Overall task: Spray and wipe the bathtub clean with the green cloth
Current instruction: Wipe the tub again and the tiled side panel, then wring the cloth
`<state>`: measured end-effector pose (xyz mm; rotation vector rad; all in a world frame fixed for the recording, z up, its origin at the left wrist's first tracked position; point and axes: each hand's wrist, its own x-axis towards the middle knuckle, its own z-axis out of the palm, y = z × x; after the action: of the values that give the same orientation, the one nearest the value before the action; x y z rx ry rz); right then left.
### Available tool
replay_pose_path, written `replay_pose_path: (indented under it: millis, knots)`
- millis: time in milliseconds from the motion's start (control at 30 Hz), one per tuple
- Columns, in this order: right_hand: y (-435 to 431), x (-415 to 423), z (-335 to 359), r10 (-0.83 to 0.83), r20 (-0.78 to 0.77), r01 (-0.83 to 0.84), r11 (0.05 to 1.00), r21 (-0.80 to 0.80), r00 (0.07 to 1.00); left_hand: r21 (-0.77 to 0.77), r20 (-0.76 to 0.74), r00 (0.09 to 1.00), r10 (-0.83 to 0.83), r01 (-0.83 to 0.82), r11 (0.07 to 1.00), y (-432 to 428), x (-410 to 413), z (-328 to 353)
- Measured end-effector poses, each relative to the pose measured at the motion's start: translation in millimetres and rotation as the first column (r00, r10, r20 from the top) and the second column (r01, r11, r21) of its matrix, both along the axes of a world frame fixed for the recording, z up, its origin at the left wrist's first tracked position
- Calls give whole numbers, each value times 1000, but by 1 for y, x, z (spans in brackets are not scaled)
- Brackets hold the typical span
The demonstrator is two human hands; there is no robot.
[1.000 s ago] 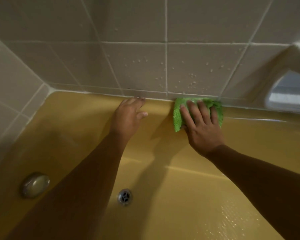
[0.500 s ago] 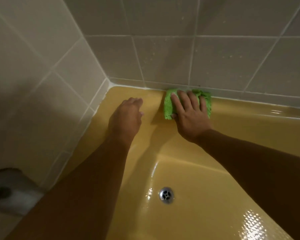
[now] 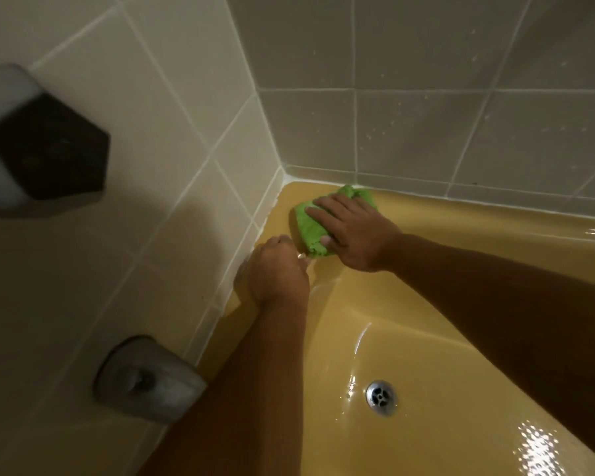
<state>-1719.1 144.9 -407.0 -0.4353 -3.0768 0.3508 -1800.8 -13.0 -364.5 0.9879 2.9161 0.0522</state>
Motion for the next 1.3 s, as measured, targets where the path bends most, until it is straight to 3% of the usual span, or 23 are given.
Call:
replay_pose_path:
  millis: [167,267,433,533,600,733,800,967,1033,1200,1300]
  knots:
    - [8,-21,9,-224,-49,223,974,-30,973,-163,-39,998,-55,48,985,5,-7,11]
    - [-20,-33,5,-340,-58,332,937,-106,939,-157,15,998,-64,65,985,2,-19,16]
    - [-13,-3,2,-31,-13,29,993,-113,999,-158,162,985,-50,76,984,-1,-33,24]
    - [5,-1,3,45,14,-44,997,-65,999,-138,185,980,-74,100,985,-4,-36,24]
    - [7,-8,0,-18,-24,17,999,-37,1000,-133,193,975,-112,139,981,-9,-36,22]
    - [-17,-43,1,-348,-73,339,934,-113,935,-178,224,946,-234,275,945,-16,-52,20]
    - [-42,-54,2,-396,-77,381,910,-162,915,-154,260,934,-245,291,944,-16,-61,21]
    - [-45,-31,-5,-12,-96,0,993,-120,995,-167,231,926,-299,340,926,-25,-67,28]
    - [-15,-34,-6,20,-62,-24,998,-56,998,-195,242,915,-322,371,908,-32,-71,31]
    - [-16,-56,-6,-321,-124,312,946,-82,939,-181,248,921,-300,349,920,-54,-65,42]
    - [-55,-58,-5,-371,-132,349,923,-161,919,-10,186,941,-284,290,957,-79,-49,62]
